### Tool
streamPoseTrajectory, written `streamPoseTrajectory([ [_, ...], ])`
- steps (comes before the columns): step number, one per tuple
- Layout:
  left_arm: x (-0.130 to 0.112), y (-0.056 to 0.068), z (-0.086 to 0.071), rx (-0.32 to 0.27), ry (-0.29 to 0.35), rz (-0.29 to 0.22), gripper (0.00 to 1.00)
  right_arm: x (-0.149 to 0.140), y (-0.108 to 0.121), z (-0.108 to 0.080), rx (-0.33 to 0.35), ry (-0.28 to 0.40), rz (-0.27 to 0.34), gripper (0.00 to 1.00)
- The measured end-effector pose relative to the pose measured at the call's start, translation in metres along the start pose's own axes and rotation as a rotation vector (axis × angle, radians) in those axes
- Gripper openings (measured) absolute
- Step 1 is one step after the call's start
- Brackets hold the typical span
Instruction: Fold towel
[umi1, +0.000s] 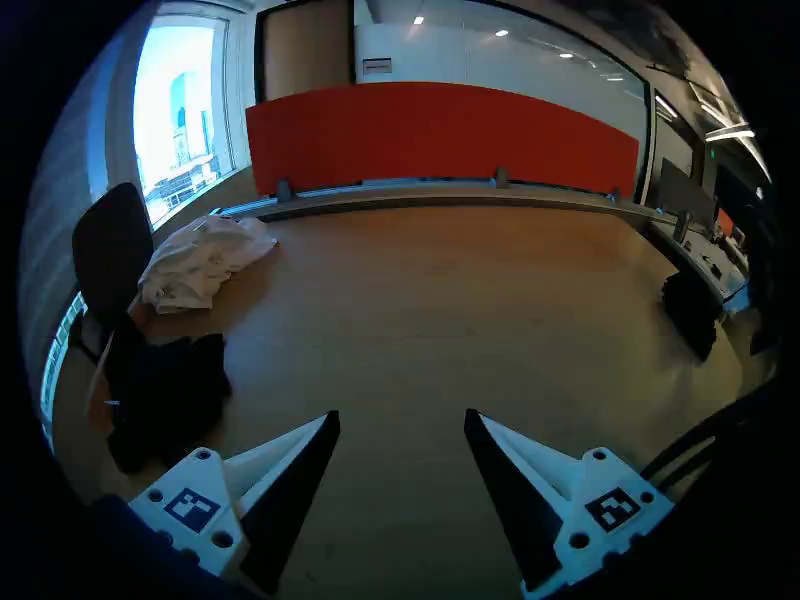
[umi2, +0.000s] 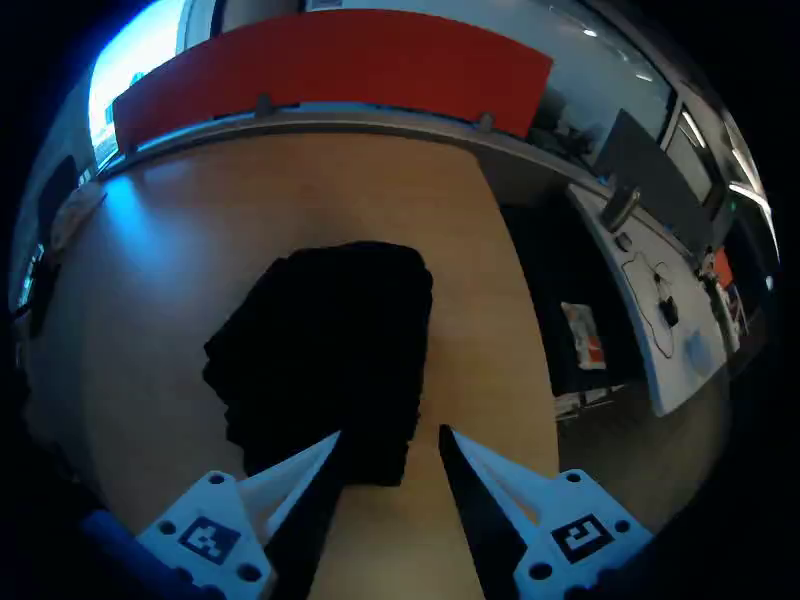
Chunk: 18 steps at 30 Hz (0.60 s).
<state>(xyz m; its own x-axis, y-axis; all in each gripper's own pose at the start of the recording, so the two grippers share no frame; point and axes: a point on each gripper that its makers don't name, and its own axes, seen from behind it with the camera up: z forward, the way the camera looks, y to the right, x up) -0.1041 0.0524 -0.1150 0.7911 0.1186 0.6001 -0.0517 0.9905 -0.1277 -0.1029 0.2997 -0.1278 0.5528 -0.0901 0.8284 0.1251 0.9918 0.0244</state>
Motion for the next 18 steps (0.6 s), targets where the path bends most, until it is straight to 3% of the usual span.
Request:
streamPoseTrajectory([
  [7,0.001,0.0,-0.002,-0.001,0.006,0.0,0.92,0.01,-0.011,0.0,0.019,0.024,0.002,0.76],
  [18,0.0,-0.003,-0.004,0.003,0.009,-0.005,0.92,0.026,-0.031,0.001,0.05,0.058,-0.001,0.77],
])
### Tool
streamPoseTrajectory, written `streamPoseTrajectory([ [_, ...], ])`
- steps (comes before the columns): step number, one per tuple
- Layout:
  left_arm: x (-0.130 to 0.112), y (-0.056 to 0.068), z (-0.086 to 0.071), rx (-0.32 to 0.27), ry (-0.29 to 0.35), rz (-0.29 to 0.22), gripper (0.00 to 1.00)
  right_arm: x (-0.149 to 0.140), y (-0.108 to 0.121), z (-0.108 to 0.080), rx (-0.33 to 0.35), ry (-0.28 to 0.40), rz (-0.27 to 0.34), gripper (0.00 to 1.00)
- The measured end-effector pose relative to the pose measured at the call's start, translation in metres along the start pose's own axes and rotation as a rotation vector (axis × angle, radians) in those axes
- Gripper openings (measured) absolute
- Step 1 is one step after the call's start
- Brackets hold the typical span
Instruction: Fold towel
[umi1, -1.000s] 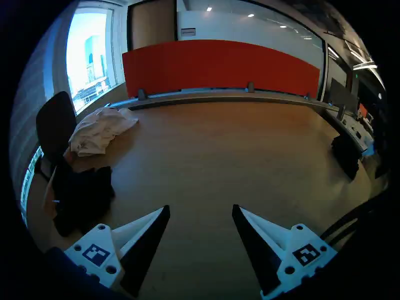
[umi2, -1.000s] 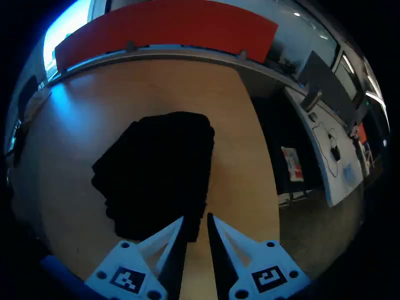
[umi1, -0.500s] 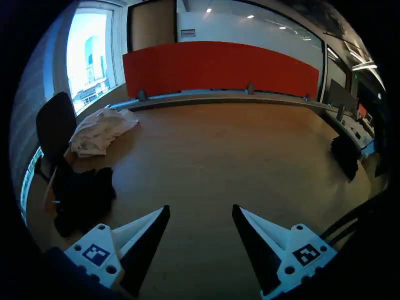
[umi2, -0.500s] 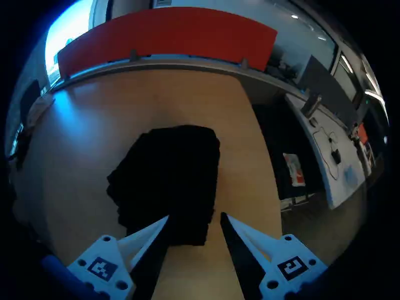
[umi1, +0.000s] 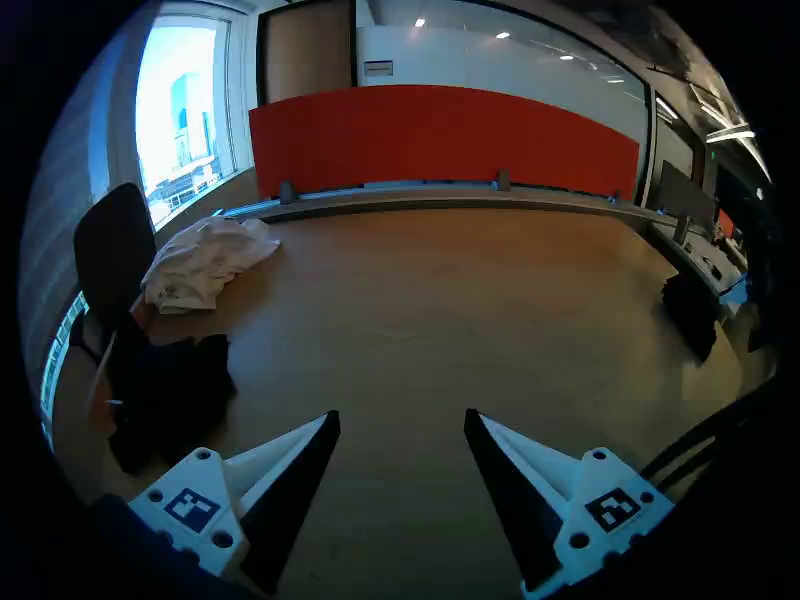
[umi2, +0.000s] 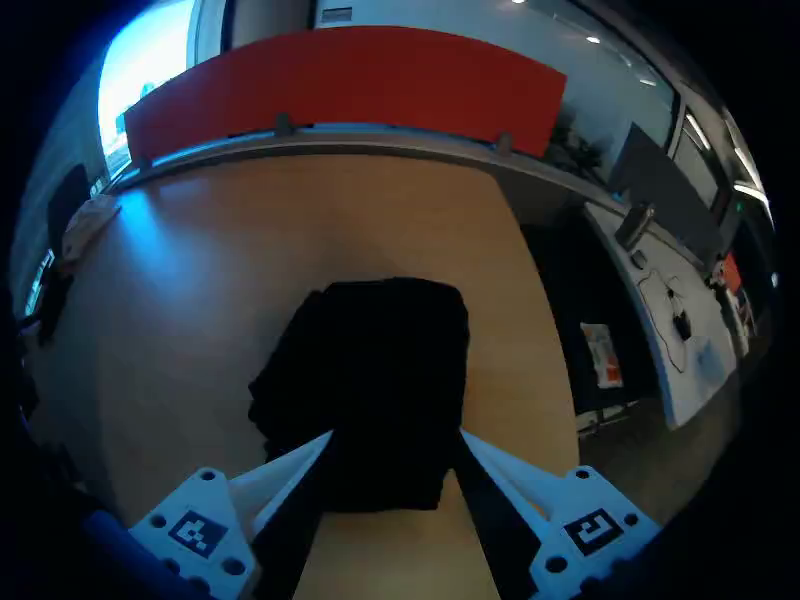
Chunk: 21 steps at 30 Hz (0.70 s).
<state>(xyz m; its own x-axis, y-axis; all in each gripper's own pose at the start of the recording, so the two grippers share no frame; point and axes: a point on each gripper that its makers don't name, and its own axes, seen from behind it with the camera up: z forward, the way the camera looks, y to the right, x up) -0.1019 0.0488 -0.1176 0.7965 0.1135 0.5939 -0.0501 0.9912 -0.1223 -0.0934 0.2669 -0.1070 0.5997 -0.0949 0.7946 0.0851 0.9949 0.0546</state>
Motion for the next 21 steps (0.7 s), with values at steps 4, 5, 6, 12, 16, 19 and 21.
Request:
streamPoseTrajectory([
  [4,0.0,-0.001,0.0,0.0,0.001,-0.003,0.92,0.007,-0.008,0.001,0.013,0.015,0.002,0.77],
  [5,0.0,-0.001,0.0,0.0,0.002,-0.004,0.92,0.008,-0.011,0.001,0.017,0.019,0.003,0.77],
  [6,0.0,-0.001,0.0,0.001,0.002,-0.004,0.92,0.01,-0.014,0.001,0.023,0.023,0.003,0.77],
  [12,0.0,-0.002,-0.001,0.001,0.003,-0.002,0.92,0.019,-0.031,0.002,0.05,0.037,-0.007,0.77],
  [16,0.0,-0.002,-0.001,0.003,0.004,-0.006,0.92,0.024,-0.042,0.004,0.066,0.043,-0.018,0.77],
  [19,0.0,-0.003,-0.001,0.004,0.005,-0.007,0.92,0.027,-0.049,0.005,0.075,0.047,-0.025,0.77],
  [21,0.0,-0.003,-0.002,0.005,0.005,-0.006,0.92,0.028,-0.053,0.006,0.079,0.048,-0.029,0.77],
])
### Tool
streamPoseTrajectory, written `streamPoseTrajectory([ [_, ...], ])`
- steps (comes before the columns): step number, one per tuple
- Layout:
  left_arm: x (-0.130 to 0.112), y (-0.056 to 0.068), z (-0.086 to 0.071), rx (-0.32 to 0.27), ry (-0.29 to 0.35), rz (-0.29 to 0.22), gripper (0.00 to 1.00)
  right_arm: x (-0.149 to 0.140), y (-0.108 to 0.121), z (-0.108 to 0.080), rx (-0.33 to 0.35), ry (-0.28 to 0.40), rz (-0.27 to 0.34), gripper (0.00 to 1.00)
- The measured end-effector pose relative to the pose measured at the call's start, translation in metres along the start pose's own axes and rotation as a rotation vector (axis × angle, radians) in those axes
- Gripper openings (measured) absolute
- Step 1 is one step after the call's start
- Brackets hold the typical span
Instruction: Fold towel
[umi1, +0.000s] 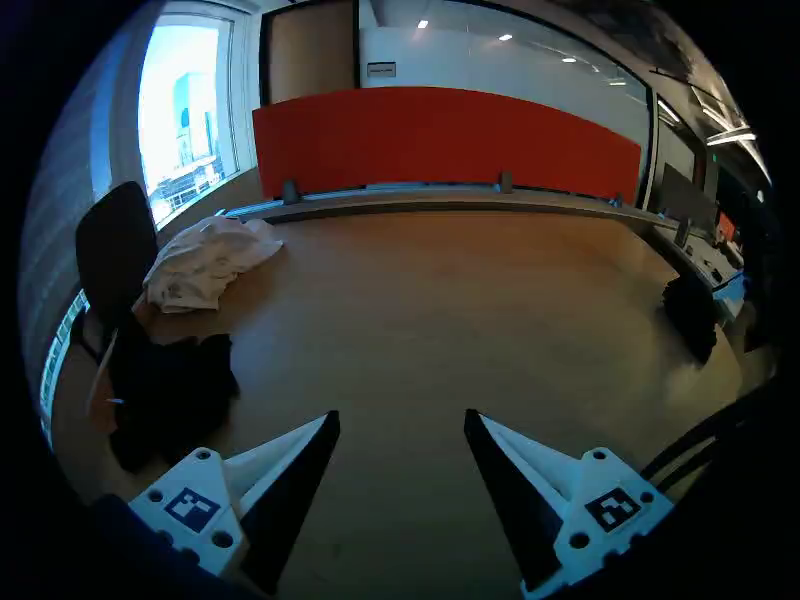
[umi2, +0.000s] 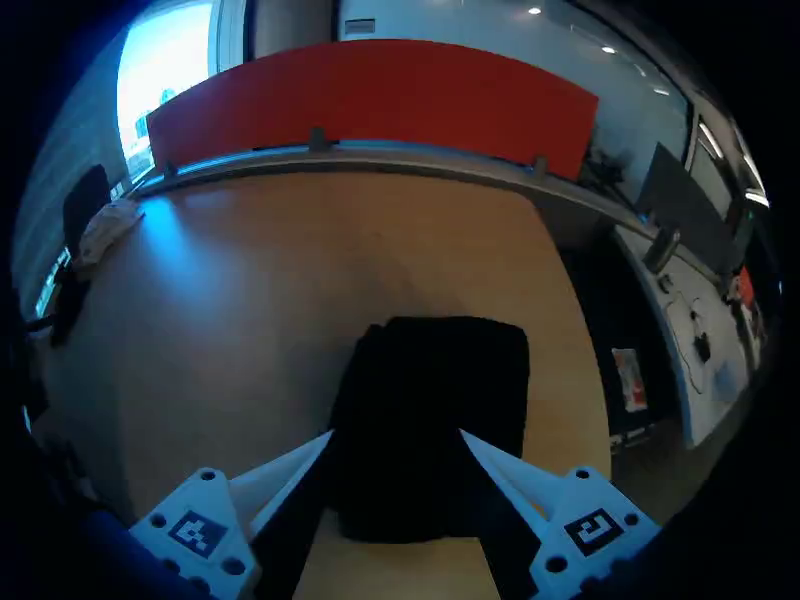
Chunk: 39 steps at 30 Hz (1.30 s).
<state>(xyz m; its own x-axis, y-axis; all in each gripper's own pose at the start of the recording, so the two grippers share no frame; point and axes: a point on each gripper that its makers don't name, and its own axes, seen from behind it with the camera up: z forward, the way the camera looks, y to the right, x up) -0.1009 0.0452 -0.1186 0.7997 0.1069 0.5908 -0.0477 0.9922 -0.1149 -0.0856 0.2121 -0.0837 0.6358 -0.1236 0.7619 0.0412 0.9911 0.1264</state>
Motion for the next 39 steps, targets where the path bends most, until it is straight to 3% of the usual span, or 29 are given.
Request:
streamPoseTrajectory([
  [39,-0.008,-0.008,-0.011,0.017,-0.007,0.002,0.92,-0.041,-0.012,0.024,0.002,-0.083,-0.034,0.77],
])
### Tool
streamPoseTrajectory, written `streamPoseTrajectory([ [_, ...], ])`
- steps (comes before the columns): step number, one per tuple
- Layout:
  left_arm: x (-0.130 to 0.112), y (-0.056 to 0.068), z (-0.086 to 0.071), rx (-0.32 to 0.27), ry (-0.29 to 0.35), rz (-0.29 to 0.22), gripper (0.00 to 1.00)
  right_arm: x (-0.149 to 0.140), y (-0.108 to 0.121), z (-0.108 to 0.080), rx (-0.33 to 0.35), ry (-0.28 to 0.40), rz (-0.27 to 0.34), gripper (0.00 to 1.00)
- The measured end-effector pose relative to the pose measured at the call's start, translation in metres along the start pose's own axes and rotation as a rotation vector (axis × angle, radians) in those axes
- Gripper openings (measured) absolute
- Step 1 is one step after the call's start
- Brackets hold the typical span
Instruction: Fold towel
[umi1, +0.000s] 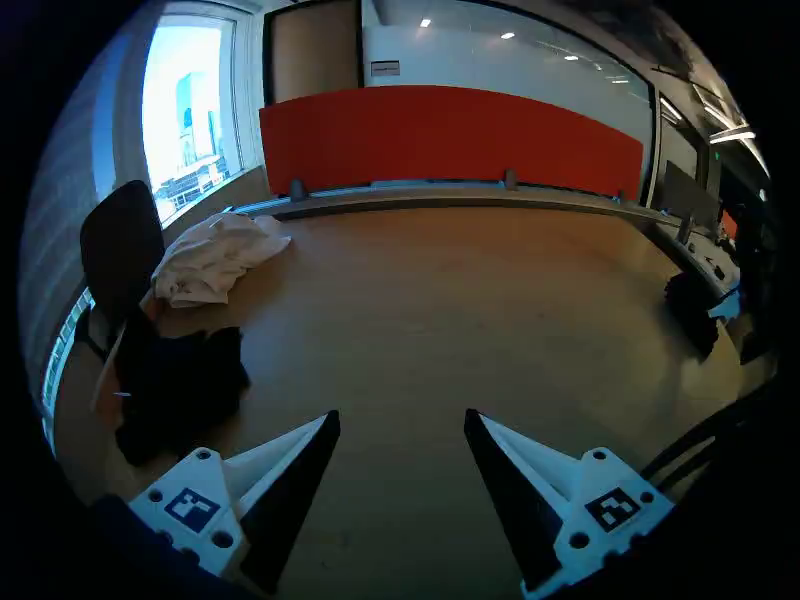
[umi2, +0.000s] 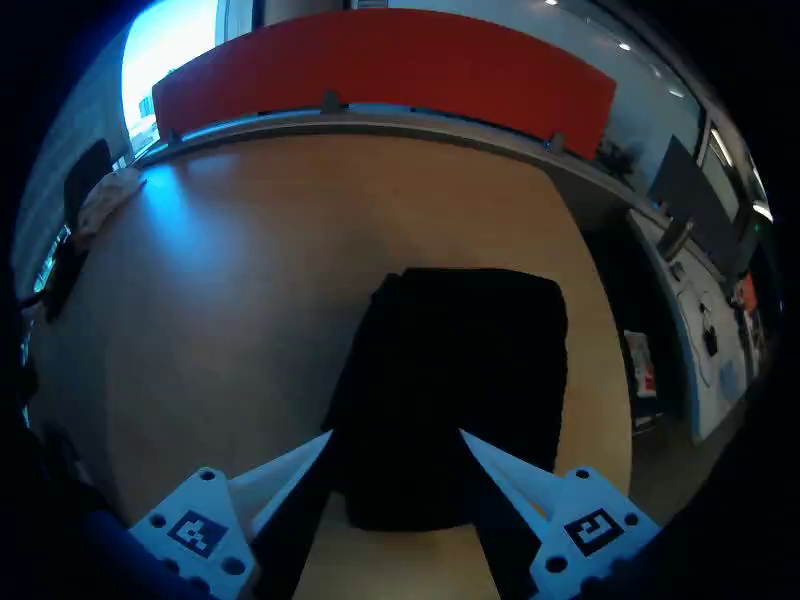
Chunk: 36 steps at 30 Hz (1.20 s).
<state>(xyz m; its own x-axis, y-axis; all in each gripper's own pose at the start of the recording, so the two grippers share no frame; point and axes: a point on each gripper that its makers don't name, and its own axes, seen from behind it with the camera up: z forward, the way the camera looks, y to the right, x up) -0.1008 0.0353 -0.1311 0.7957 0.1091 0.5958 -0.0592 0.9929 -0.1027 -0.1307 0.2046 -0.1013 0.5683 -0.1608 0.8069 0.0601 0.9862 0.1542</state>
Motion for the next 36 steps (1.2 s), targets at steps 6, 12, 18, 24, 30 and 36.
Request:
streamPoseTrajectory([
  [6,0.0,0.0,0.0,0.001,0.001,-0.002,0.92,-0.001,0.0,0.0,-0.001,-0.001,-0.006,0.77],
  [12,0.001,-0.002,0.0,0.003,0.004,-0.001,0.92,0.003,0.0,-0.003,-0.002,0.008,-0.007,0.77],
  [18,0.003,-0.002,0.001,0.003,0.008,-0.004,0.92,0.019,-0.001,-0.015,-0.005,0.054,0.001,0.77],
  [24,0.006,-0.002,0.002,-0.001,0.015,-0.003,0.92,0.028,-0.001,-0.023,-0.007,0.086,0.015,0.77],
  [30,0.009,-0.001,0.002,-0.005,0.02,-0.002,0.92,0.037,-0.002,-0.029,-0.014,0.13,0.034,0.77],
  [36,0.013,-0.001,0.002,-0.007,0.027,0.001,0.92,0.055,-0.002,-0.039,-0.028,0.221,0.081,0.77],
])
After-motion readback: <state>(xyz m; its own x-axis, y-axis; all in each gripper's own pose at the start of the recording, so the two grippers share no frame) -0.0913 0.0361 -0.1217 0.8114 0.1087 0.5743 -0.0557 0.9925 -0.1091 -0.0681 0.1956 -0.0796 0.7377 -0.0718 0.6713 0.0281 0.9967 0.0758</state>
